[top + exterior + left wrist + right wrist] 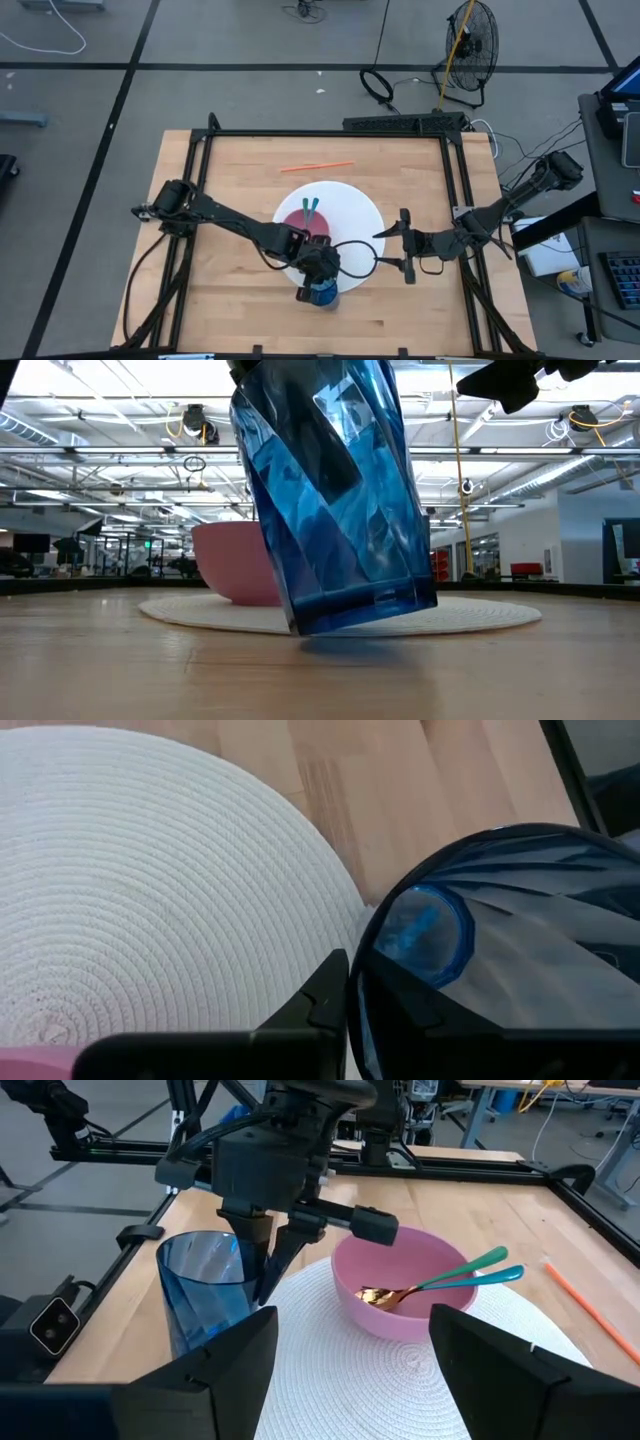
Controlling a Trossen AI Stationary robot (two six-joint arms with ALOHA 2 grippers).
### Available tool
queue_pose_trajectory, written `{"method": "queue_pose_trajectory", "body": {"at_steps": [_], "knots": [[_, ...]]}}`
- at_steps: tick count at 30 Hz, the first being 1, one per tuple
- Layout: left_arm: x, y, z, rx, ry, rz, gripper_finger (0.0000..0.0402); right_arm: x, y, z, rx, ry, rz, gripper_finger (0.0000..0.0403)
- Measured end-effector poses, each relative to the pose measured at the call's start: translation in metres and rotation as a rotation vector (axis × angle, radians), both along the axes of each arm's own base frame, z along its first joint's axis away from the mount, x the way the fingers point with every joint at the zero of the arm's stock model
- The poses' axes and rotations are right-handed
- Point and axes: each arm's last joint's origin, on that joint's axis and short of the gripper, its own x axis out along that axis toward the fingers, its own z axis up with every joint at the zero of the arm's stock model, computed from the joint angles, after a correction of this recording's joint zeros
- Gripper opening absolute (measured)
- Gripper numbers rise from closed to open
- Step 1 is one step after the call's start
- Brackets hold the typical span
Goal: Pick & Place Utensil
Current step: Put the blue glass on the white placemat to the right of the pink bowl
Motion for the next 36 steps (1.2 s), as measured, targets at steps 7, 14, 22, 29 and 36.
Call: {"method": "queue_pose_trajectory", "body": {"at_steps": [7,14,22,29,36], "knots": [[0.002,-0.001,0.005,-0.003,-0.044,-0.017,0.0037,0.0,0.0,0.0,0.0,0.0,0.0,0.0256],[-0.002,-0.001,0.017,-0.001,-0.082,-0.04,0.0038,0.0,0.0,0.0,0.01,0.001,-0.003,0.0256],[-0.012,-0.002,0.039,0.028,-0.14,-0.057,0.0038,0.0,0.0,-0.001,0.022,0.008,-0.006,0.0256],[-0.043,0.005,0.083,0.107,-0.197,-0.035,0.0038,0.001,0.001,0.002,0.033,-0.017,0.02,0.0256],[-0.112,0.001,0.135,0.215,-0.313,0.057,0.0037,0.014,0.013,0.008,0.064,-0.138,0.174,0.0256]]}}
